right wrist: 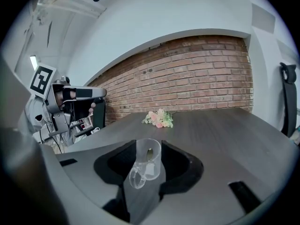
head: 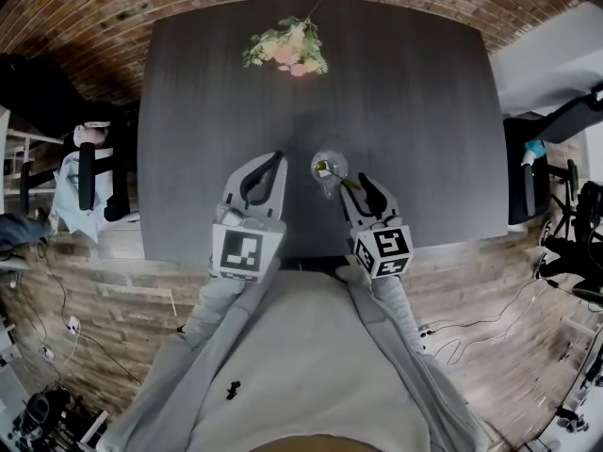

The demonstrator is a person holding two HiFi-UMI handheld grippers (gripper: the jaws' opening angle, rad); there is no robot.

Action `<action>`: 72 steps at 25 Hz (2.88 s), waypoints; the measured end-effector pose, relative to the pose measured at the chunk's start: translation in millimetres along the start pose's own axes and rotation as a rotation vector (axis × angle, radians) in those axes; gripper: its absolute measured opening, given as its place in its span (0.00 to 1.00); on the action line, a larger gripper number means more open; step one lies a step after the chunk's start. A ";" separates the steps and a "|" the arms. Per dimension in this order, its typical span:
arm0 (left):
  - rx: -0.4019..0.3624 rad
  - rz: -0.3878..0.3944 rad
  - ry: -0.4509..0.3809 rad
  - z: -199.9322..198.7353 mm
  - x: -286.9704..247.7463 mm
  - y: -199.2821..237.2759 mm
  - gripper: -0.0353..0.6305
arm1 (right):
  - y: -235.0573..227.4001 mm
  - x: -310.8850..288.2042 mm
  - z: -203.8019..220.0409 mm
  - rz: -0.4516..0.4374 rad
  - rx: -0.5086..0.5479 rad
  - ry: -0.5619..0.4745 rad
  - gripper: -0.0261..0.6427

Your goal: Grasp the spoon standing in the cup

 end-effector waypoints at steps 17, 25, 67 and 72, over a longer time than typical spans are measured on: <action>0.003 -0.012 0.005 2.5 -0.4 -4.5 0.08 | -4.3 -9.3 23.0 -0.028 -0.016 -0.025 0.28; 0.000 -0.013 0.011 2.3 0.0 -3.2 0.08 | -4.6 -12.3 27.0 -0.029 -0.036 -0.043 0.28; 0.026 -0.057 -0.017 -9.4 5.3 -4.3 0.08 | -9.2 -8.6 12.5 -0.041 -0.069 -0.109 0.07; -0.007 -0.046 -0.039 -12.1 8.0 -4.1 0.08 | -8.4 -1.4 8.4 -0.033 -0.074 -0.126 0.07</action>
Point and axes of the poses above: the fingertips, and each gripper's own axes: x backward along the fingers, y to its left, z out of its underside, the point moved 9 cm from there along x, backward along the fingers, and after that the axes turned 6 degrees about -z, right-handed, at the moved point
